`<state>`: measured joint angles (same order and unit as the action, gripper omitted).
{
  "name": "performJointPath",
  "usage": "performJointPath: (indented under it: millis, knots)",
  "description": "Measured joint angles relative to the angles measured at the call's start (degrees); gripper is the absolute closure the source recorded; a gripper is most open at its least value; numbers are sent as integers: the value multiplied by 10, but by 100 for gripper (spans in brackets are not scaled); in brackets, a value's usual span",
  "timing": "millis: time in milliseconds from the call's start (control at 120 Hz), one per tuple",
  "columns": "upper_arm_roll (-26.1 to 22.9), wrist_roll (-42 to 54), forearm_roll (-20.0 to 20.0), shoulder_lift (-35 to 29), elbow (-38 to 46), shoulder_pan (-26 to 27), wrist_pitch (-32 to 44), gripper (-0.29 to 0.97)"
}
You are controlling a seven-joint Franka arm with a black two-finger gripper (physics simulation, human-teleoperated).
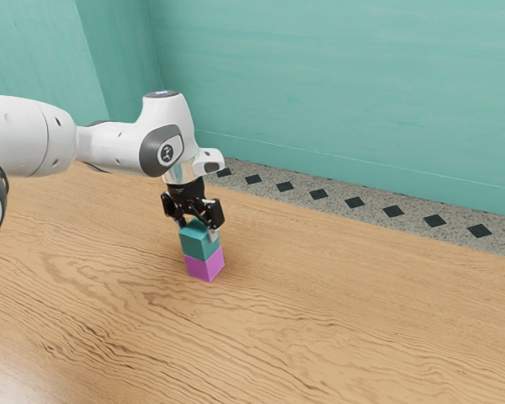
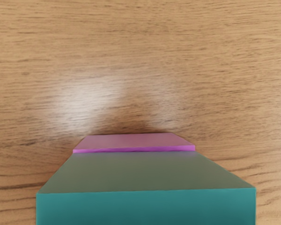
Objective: Pick up the blue block with one arm, and put the blue block on the pink block with one arm
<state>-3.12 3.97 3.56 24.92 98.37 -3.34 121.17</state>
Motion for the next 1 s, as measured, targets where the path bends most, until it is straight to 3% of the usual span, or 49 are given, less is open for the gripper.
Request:
performJointPath:
  millis: [658,833,1000]
  knots:
    - [-4,2,3,-16,0,1,-7,0]
    - [-3,2,5,-150,-22,-4,-60,0]
    - [5,1,-11,-175,-41,-6,-136,0]
